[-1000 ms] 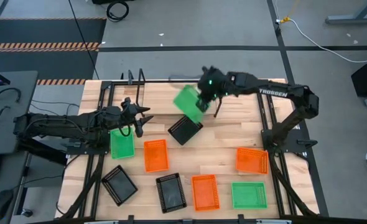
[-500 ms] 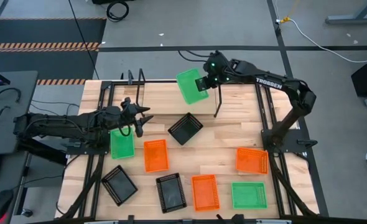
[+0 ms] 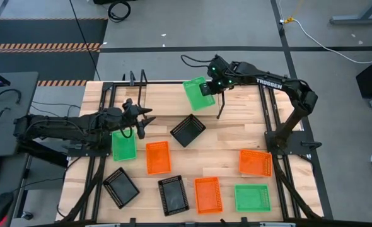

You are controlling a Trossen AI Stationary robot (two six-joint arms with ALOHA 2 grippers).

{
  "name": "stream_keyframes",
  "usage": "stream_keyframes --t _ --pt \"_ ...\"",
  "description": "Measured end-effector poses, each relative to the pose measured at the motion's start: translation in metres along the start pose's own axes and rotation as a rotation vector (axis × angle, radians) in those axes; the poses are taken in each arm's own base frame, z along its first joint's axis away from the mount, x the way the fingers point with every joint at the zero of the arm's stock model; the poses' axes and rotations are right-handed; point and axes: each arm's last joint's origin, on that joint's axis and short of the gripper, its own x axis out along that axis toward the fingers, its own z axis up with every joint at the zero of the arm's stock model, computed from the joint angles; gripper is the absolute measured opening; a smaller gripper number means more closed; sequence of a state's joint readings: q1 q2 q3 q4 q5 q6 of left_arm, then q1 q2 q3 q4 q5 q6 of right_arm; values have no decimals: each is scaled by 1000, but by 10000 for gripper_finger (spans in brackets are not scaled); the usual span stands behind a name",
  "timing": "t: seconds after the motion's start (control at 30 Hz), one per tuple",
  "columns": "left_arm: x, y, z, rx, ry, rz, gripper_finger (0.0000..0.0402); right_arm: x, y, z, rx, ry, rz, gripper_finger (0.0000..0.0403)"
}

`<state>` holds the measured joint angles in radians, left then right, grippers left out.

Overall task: Stack baskets on shelf by color
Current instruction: Put the top right green bin on the shelf

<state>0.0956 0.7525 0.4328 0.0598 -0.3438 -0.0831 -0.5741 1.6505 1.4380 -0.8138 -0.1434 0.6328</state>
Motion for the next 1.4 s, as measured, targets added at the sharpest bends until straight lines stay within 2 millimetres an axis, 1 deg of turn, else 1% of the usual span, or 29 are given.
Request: stream_keyframes --t 0.1,0.17,0.23,0.3,0.37,0.43,0.5,0.6,0.7,0.87,1.0,1.1,1.23,1.3,1.4 --pt "0 0 5 34 -46 -3 192 0 6 -3 -34 4 25 11" --pt "-1 -3 10 89 -98 -13 193 -1 11 -4 -74 3 59 12" --pt "-3 -7 15 183 -154 -30 192 -5 17 -5 -147 12 83 13" --pt "-3 -12 17 293 -186 -40 192 -7 23 -7 -263 6 98 14" --pt "-2 -16 17 381 -199 -31 194 -11 30 -10 -354 3 90 14" --pt "2 -20 24 427 -190 -16 194 -15 33 -10 -403 -19 59 14" --pt "9 -25 35 462 -151 -9 194 -16 35 -10 -407 -48 18 14" --pt "25 -34 56 532 -44 -8 194 -17 33 -7 -378 -59 2 14" --pt "48 -44 76 625 86 -19 194 -17 30 -7 -376 -47 -7 14" --pt "89 -54 100 785 303 -40 195 -17 29 -9 -397 -14 4 14" --pt "117 -64 114 862 414 -113 195 -17 29 -15 -418 45 11 14" --pt "136 -76 117 930 472 -164 195 -17 27 -17 -433 73 1 14" --pt "159 -89 112 970 545 -200 195 -17 27 -17 -441 77 3 14" --pt "170 -91 107 984 561 -191 195 -17 27 -18 -441 90 28 14" --pt "182 -90 101 1051 579 -120 192 -17 29 -20 -452 110 61 14"
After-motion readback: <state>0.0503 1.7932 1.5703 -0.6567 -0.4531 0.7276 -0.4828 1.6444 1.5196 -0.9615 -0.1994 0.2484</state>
